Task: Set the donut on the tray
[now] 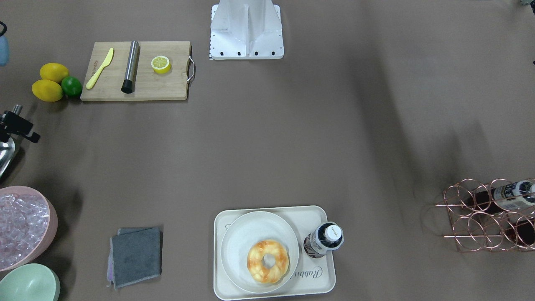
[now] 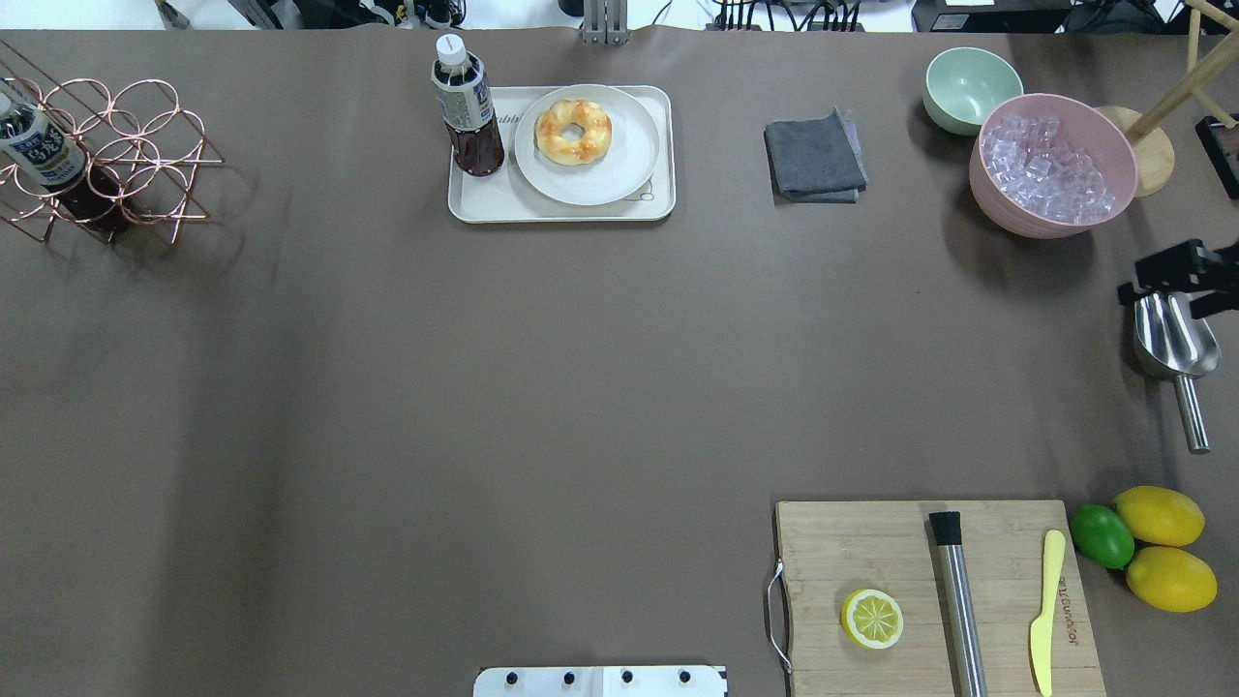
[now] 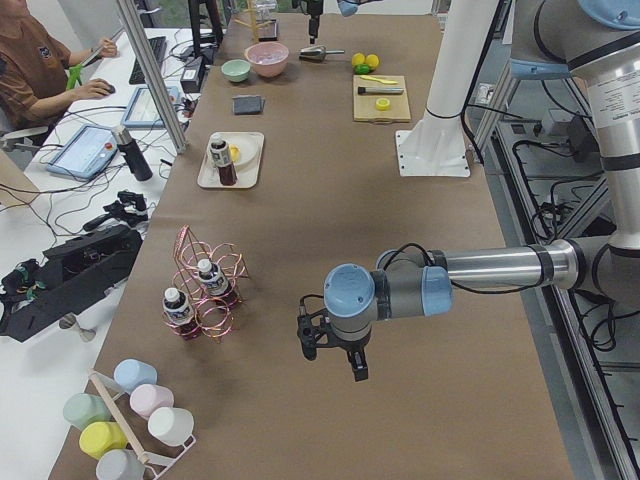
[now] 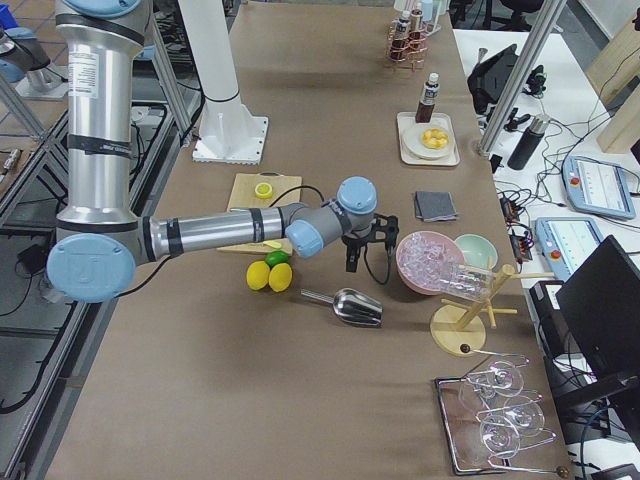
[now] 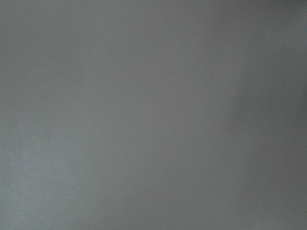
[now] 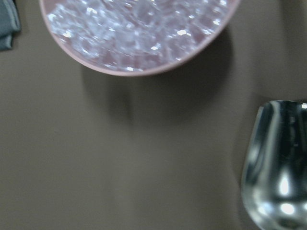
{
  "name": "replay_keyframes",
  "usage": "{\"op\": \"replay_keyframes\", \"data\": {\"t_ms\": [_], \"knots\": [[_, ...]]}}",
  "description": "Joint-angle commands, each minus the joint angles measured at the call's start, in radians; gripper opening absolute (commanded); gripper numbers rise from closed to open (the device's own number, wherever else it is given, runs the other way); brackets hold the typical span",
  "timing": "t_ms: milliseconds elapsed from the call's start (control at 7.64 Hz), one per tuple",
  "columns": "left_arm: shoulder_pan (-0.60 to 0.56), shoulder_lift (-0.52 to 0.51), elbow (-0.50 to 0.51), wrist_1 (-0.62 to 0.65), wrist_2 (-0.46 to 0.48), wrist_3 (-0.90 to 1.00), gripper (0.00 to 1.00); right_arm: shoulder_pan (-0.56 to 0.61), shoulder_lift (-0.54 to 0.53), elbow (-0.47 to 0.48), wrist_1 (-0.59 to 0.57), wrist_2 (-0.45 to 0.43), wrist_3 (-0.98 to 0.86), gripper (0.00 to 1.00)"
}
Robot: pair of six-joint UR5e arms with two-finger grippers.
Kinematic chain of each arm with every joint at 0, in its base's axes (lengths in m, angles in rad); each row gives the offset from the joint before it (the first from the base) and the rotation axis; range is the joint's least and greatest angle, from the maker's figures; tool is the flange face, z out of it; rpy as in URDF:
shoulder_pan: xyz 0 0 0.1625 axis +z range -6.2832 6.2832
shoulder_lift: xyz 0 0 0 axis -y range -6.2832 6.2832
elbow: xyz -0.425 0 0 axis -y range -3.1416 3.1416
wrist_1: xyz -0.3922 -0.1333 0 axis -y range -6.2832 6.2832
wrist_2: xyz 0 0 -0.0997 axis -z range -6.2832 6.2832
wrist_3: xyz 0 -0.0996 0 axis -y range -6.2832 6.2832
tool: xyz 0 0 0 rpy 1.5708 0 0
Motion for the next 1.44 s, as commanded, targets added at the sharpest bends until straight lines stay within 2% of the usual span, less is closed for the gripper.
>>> {"op": "replay_keyframes", "data": {"t_ms": [0, 131, 523, 916, 1308], "knots": [[-0.001, -0.001, 0.0, 0.0, 0.001, 0.0, 0.98, 0.079, -0.163, 0.0, -0.018, -0.002, -0.31, 1.0], [-0.001, 0.001, 0.0, 0.0, 0.001, 0.0, 0.98, 0.11, -0.192, -0.005, -0.045, -0.007, -0.414, 1.0], [-0.001, 0.002, 0.0, 0.0, 0.001, 0.002, 0.98, 0.26, -0.183, -0.04, -0.243, -0.067, -0.775, 1.0], [-0.002, 0.001, 0.0, 0.0, 0.001, 0.002, 0.98, 0.331, -0.178, -0.117, -0.264, -0.078, -0.923, 1.0], [-0.005, 0.001, 0.0, -0.001, 0.001, 0.002, 0.98, 0.342, -0.178, -0.122, -0.264, -0.076, -0.943, 1.0]]}}
